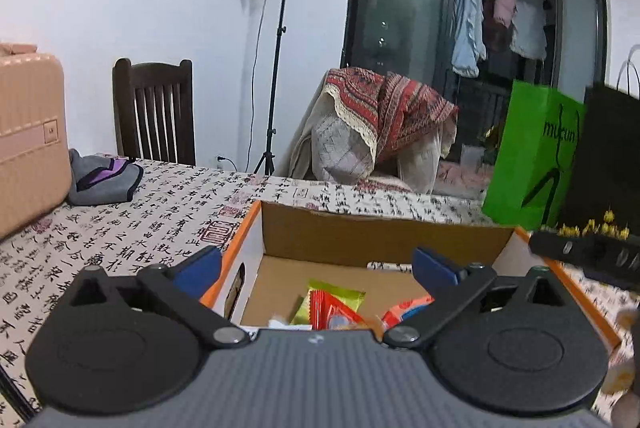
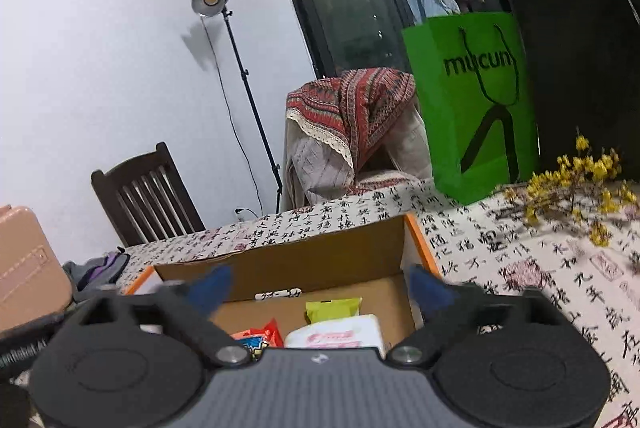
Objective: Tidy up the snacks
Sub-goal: 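Open the right tool to drop the packet into the box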
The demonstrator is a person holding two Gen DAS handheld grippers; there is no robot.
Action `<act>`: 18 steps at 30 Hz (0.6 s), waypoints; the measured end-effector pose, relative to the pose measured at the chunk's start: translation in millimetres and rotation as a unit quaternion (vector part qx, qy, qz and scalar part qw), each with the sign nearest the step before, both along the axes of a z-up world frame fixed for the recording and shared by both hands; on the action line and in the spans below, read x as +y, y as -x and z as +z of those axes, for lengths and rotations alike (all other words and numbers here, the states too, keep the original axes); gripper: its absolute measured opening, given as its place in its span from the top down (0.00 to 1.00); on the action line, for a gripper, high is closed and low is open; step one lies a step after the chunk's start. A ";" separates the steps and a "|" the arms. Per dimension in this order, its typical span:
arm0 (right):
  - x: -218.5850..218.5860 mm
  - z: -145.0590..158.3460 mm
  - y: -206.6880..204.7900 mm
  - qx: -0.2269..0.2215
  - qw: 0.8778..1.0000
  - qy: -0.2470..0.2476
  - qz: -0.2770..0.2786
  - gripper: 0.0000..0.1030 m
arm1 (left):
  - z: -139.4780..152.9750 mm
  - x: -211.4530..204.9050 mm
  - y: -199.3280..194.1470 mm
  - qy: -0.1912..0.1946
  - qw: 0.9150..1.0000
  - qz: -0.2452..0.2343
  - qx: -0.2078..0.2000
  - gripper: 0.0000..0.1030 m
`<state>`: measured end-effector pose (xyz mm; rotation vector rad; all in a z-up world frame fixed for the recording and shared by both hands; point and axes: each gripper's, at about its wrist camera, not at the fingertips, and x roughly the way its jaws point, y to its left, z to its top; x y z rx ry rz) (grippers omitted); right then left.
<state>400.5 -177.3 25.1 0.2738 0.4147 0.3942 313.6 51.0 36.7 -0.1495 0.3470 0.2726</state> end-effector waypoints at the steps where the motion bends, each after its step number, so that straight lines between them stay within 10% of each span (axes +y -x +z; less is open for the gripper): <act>1: -2.0 0.2 0.2 0.002 1.000 -0.003 -0.001 0.00 | 0.5 -1.3 -0.5 -0.002 1.000 -0.001 0.000 0.00; 18: -13.8 30.1 38.4 -0.007 0.999 0.037 -0.023 0.00 | 24.3 -2.9 10.9 0.021 0.999 -0.006 0.042 0.00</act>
